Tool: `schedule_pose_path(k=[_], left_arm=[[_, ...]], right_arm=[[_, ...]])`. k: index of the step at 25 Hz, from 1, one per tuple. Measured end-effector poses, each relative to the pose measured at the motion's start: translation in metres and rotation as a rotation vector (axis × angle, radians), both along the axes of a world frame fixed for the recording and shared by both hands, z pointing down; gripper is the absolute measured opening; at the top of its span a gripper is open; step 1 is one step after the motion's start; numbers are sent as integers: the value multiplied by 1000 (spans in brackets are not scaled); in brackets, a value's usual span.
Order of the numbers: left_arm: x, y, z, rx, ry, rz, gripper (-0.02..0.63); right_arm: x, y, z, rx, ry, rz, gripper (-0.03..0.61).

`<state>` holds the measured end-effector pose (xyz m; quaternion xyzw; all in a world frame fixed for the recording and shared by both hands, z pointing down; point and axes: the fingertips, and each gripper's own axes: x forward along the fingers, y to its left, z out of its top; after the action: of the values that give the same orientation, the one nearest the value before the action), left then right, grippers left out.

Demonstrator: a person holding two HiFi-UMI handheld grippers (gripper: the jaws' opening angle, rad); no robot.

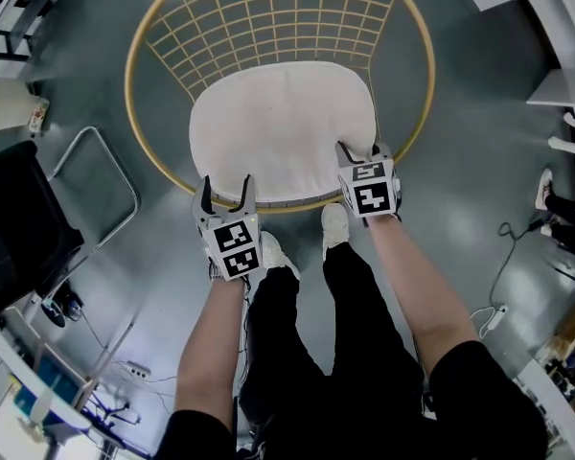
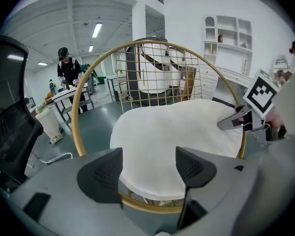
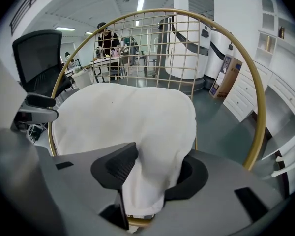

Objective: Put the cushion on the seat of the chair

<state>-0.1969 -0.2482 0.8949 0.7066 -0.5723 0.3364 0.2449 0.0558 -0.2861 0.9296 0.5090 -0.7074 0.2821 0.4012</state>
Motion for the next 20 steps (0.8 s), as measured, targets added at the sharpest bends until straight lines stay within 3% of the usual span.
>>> schedule_pose_path(k=[4, 6, 7, 8, 13, 17, 19, 20], left_arm=[[5, 5, -9, 11, 28, 15, 345], [8, 7, -15, 17, 48, 19, 341], [10, 8, -18, 21, 61, 20, 339], [12, 8, -21, 25, 73, 22, 332], [13, 12, -38, 49, 99, 32, 266], [7, 16, -61, 63, 105, 34, 154], [6, 16, -78, 75, 115, 45, 69], [5, 16, -88, 82, 121, 50, 49]], right_arm=[[6, -1, -3, 5, 28, 36, 244], [12, -1, -1, 1, 44, 60, 363], [15, -1, 0, -2, 52, 61, 508], [15, -1, 0, 0, 62, 55, 518], [1, -4, -20, 86, 99, -25, 518], [-23, -4, -58, 147, 7, -29, 492], [-36, -4, -82, 175, -79, -30, 380], [-43, -3, -96, 188, -132, -29, 244]])
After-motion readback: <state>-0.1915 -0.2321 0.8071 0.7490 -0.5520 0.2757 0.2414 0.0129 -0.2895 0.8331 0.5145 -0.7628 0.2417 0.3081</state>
